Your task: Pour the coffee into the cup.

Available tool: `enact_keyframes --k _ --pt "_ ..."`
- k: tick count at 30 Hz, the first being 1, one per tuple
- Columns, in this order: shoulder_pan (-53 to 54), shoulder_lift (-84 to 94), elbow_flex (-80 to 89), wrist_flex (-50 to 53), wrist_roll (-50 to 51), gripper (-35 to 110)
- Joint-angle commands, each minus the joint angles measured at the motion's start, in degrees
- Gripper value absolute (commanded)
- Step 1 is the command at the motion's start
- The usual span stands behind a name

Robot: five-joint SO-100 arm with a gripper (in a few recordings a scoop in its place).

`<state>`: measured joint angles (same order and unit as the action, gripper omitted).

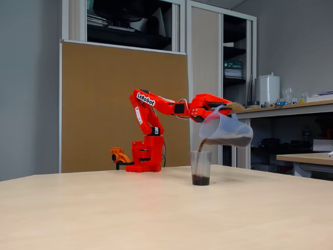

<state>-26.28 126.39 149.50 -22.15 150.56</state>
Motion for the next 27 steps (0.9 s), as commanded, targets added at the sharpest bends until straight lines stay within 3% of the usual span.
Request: enact_keyframes --k 1,27 --pt "-0.4 3.3 -0.3 -2.5 1.6 0" --pt "0.4 3.4 0.3 -4.4 4.9 0"
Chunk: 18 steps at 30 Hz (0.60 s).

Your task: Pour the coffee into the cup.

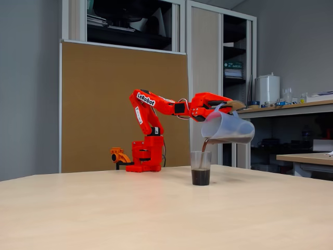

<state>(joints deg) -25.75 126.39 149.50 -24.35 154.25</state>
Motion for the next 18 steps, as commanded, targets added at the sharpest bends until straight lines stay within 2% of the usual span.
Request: enact_keyframes --k 1,18 --pt "-0.1 3.4 0.4 -2.3 1.3 0" --pt "0.1 3.3 0.5 -3.1 2.3 0"
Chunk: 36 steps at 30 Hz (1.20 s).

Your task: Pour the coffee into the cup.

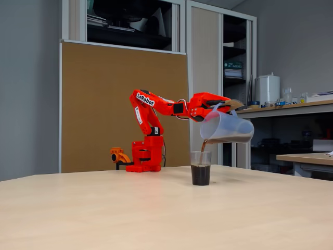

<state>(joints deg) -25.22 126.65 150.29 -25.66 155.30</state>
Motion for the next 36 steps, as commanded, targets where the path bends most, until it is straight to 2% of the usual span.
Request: enact_keyframes --k 1,36 --pt "-0.4 3.1 -0.3 -1.8 1.2 0" --pt "-0.4 3.1 0.1 -2.4 0.9 0"
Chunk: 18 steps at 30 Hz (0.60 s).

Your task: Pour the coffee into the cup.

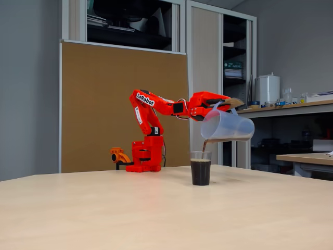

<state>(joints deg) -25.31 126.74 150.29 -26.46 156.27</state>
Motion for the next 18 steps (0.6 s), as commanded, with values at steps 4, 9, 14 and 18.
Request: enact_keyframes --k 4,9,14,18 --pt "-0.4 3.0 0.3 -1.1 -2.6 0" --pt "-0.7 3.0 0.5 1.1 -9.5 0" --pt "-1.1 2.8 0.0 4.7 -16.2 0" --pt "-1.3 2.2 -0.9 7.6 -20.2 0"
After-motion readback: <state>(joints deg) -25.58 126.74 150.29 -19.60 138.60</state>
